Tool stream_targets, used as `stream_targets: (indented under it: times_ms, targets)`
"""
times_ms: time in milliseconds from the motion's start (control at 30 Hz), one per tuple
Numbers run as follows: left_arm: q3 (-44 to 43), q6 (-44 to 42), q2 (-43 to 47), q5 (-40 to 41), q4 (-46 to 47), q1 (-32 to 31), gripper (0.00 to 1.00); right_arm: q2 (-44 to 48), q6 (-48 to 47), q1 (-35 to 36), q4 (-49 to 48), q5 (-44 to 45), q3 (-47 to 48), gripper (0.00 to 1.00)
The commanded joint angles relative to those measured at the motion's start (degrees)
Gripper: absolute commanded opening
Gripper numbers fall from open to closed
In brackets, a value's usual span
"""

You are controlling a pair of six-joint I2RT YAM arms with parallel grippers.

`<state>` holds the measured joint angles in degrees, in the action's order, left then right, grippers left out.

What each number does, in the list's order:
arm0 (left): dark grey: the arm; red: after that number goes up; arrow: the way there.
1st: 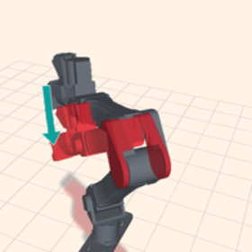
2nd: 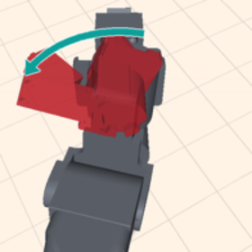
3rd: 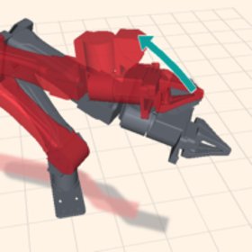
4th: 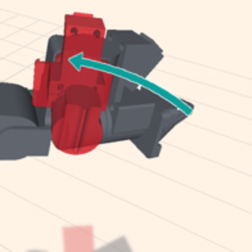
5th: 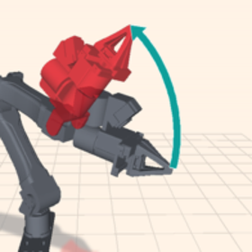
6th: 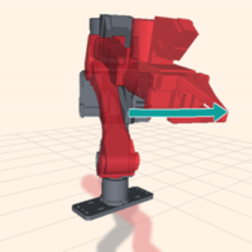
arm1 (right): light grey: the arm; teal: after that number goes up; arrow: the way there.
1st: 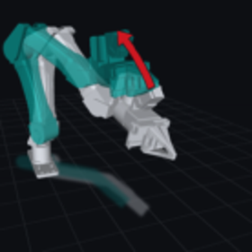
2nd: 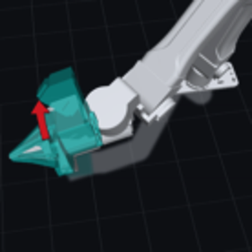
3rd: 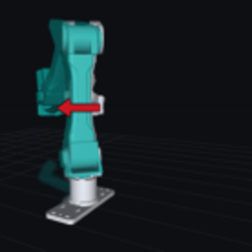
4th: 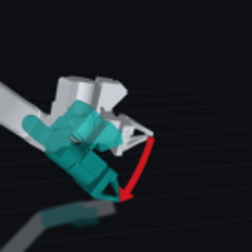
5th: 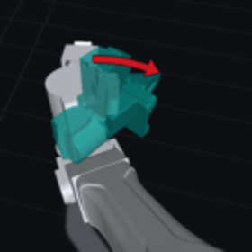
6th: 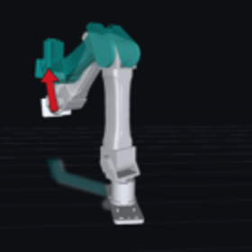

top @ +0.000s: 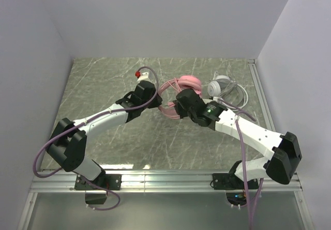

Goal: Wrap the headphones
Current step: Wrap the headphone cable with the right arm

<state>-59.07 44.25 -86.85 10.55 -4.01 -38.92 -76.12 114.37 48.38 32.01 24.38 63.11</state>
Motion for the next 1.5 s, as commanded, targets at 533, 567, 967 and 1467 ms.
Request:
stream_targets:
  times_ms: [533, 567, 967, 1467]
  targets:
    - [-3.3, 1.8, 1.8, 0.4, 6.3, -0.5, 0.0, -0.2, 16.1, -1.4, 1.3, -0.9, 3.7, 0.61]
    - [-3.8, 2.2, 1.4, -0.3, 5.7, -0.3, 0.0, 0.3, 15.5, -1.4, 1.6, -0.8, 3.8, 0.61]
    - [-5.4, 3.2, -0.2, -4.0, 4.2, 1.8, 0.0, 1.0, 7.2, -1.4, 3.9, -5.7, 4.4, 0.76]
    - [-5.6, 2.1, 0.4, -4.8, 4.2, 2.3, 0.0, 5.3, -7.4, -4.3, -7.6, -12.0, -2.7, 0.01]
